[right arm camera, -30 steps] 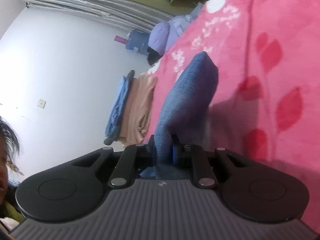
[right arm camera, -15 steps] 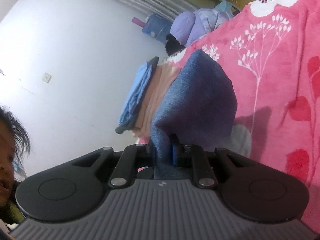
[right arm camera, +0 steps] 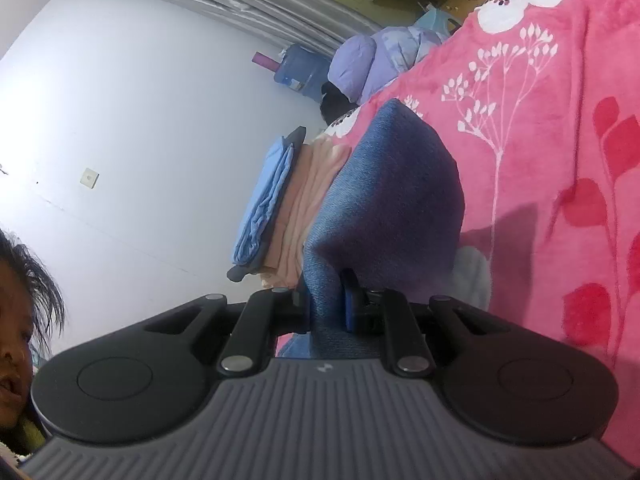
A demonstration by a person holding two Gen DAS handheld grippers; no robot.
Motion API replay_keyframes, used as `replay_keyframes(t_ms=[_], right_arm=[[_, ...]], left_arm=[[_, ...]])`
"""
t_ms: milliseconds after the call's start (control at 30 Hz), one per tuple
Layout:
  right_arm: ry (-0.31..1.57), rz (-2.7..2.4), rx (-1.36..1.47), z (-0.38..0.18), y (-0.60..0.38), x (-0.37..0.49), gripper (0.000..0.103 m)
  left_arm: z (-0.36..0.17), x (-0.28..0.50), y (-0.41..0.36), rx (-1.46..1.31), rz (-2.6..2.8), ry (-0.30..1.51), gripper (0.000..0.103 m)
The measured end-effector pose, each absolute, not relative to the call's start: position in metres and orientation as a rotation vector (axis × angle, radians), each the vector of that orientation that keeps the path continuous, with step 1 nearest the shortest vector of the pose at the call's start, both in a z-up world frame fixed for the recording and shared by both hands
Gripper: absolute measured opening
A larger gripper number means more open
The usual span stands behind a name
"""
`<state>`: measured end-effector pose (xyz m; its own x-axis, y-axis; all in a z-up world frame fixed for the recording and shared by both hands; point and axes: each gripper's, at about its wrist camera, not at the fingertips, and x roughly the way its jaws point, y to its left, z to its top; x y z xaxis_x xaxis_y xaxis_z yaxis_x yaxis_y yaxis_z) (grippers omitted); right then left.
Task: Fold clothes
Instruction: 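Lift the held jeans with the right gripper and fold them over the rest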
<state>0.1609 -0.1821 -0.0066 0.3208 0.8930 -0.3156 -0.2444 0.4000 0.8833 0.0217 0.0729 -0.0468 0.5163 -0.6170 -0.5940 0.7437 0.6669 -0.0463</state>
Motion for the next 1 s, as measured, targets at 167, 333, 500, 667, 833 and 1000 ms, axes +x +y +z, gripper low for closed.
replay_keyframes(t_ms=[167,333,500,667,833,1000], right_arm=[[0.937,0.881,0.853,-0.012,-0.187,0.159,0.013],[0.93,0.875,0.895,-0.017,-0.191,0.157,0.013],[0.947,0.896,0.839,-0.016,-0.186,0.156,0.013],[0.942,0.919,0.83,-0.017,-0.189,0.156,0.013],[0.945,0.95,0.835,-0.02,-0.19,0.157,0.013],[0.96,0.978,0.789,-0.017,-0.18,0.156,0.013]], left_arm=[[-0.046,0.072,0.109,0.123,-0.554,0.66,0.049],[-0.07,0.077,0.073,0.262,-0.626,0.672,0.049],[-0.071,0.069,0.06,0.362,-0.673,0.644,0.047],[-0.057,0.1,0.088,0.219,-0.636,0.653,0.051],[-0.079,0.151,0.093,0.089,-0.586,0.757,0.051],[-0.09,0.161,0.11,-0.044,-0.595,0.817,0.052]])
